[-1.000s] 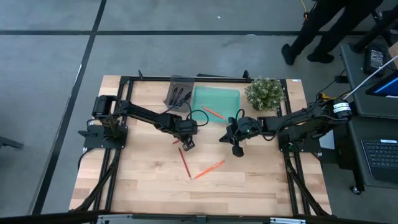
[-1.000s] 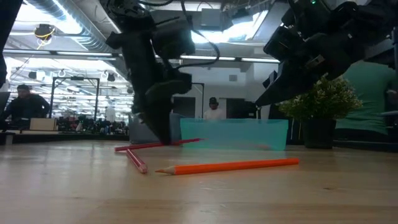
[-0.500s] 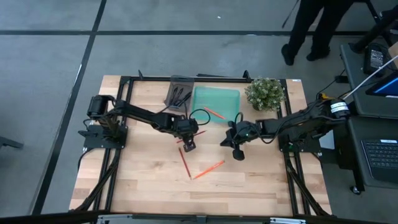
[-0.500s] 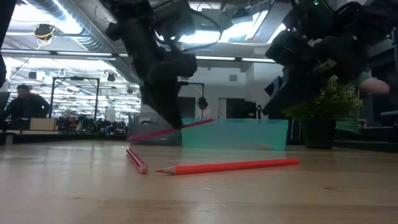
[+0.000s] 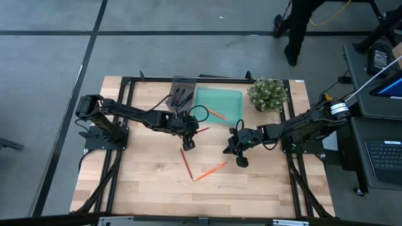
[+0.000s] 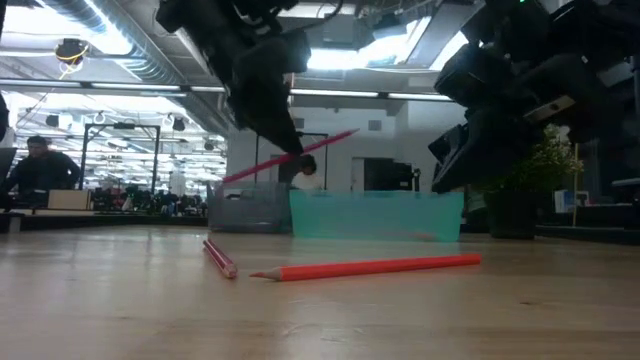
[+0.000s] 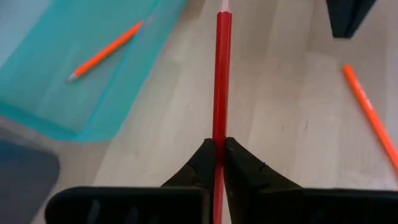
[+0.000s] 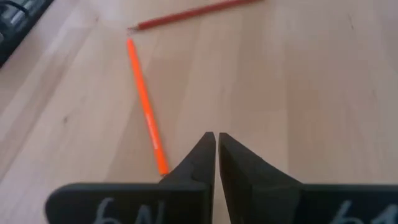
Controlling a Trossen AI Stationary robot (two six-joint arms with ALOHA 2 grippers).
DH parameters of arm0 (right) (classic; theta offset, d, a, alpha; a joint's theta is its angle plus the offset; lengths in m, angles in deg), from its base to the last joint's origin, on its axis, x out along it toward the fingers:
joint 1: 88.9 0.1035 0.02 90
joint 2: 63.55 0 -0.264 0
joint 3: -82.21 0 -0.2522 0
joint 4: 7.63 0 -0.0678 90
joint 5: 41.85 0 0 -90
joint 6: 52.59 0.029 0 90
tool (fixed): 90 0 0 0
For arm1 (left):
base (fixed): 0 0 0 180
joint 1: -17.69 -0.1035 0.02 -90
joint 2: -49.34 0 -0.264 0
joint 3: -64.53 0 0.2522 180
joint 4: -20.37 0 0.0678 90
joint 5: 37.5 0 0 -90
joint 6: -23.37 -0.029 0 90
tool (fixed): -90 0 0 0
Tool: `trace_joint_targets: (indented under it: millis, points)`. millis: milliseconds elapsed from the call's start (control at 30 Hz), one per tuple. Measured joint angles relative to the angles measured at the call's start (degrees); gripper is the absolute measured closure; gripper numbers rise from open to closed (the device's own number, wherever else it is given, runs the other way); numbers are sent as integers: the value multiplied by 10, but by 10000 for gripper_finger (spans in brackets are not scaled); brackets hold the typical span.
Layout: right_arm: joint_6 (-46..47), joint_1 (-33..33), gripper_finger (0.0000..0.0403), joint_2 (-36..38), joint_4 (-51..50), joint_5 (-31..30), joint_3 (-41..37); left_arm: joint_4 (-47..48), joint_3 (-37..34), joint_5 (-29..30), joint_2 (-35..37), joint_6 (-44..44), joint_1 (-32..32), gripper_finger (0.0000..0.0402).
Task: Sort pens & pencils
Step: Put the red pencil into the green bin
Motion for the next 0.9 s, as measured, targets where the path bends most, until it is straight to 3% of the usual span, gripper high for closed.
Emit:
trace_joint_targets:
  millis: [433, 900]
  points:
    - [-2, 7, 380, 0, 34, 0, 0, -76, -43, -3, 12, -41, -18, 391]
    - [45, 7, 379, 0, 40, -1, 0, -78, -43, -14, 74, -76, -31, 390]
